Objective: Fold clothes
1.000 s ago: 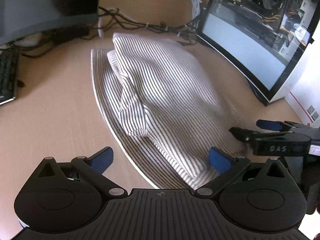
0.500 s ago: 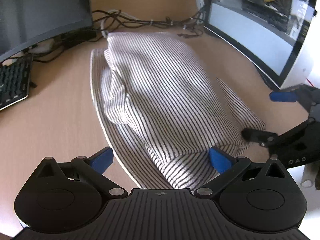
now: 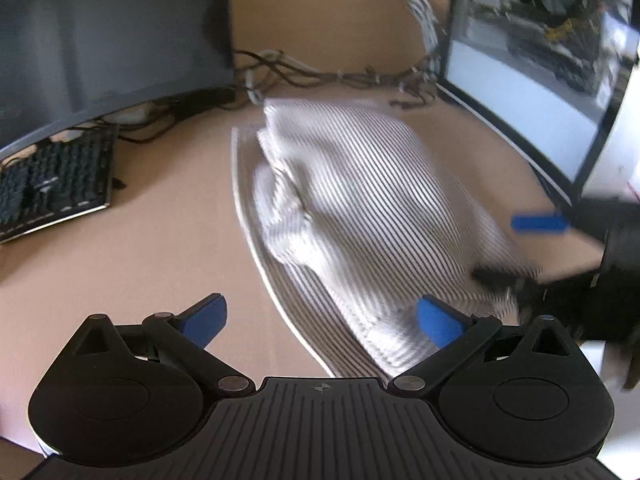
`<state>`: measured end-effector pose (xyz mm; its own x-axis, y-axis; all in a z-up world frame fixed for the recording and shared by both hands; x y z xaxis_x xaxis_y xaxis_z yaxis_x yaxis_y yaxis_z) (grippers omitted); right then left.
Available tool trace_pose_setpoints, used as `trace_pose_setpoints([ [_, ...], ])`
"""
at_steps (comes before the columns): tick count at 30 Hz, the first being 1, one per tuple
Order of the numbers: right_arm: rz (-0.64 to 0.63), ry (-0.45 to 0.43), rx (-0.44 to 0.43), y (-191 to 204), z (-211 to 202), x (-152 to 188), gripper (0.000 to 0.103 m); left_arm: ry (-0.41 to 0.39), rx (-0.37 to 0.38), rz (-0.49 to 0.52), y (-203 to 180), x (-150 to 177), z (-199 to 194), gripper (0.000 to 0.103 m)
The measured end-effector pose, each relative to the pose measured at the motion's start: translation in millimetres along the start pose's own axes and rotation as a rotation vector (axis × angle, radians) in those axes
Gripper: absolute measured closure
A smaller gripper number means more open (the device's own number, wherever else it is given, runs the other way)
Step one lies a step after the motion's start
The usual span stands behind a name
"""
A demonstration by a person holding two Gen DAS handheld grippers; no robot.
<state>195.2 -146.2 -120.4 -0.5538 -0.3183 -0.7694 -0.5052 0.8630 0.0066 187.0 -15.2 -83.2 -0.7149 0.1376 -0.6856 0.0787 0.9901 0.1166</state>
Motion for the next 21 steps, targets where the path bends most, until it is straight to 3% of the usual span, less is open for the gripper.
trace_pose_setpoints([
  [3,-0.022,0.023,0.006,5.9,3.5,5.5,0.034,0.016,-0.005,-0.023,9.5,0.6,8.0,0.000],
  [6,-0.085,0.031,-0.002,13.5,-5.8,-2.5,0.034,0.038,-0.012,0.063,4.5,9.7,22.3,0.000],
  [8,-0.127,0.036,-0.008,18.6,-12.0,-7.9,0.023,0.033,-0.013,0.123,0.9,16.4,28.6,0.000],
  [9,-0.151,0.031,-0.032,25.0,-17.2,-10.2,0.013,0.029,-0.006,0.134,0.7,18.5,30.2,0.000],
  [10,-0.188,0.030,-0.066,34.7,-21.4,-10.7,0.011,0.032,0.006,0.121,2.0,18.7,30.8,0.000],
  [15,-0.416,0.095,-0.167,85.4,-18.1,5.0,0.012,0.014,0.063,0.052,14.6,10.1,23.8,0.000],
  [18,-0.512,0.155,-0.179,105.5,-1.8,19.0,0.018,0.003,0.088,0.064,19.8,8.3,19.0,0.000],
  [21,-0.550,0.147,-0.153,111.5,4.0,20.5,0.019,-0.009,0.113,0.077,25.0,6.6,14.1,0.000],
])
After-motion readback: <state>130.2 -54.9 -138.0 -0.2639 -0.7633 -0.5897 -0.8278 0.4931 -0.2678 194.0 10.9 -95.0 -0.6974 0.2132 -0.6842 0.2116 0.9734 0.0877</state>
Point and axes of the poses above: each gripper's, at about its wrist camera, not at the fingertips, and z roughly the way its jaws point, y to its left, x to its underside, the point moved 9 cm from there along z, roughly the way its jaws point, and after that the axes turned 11 degrees about -x, right-handed, at the moved point
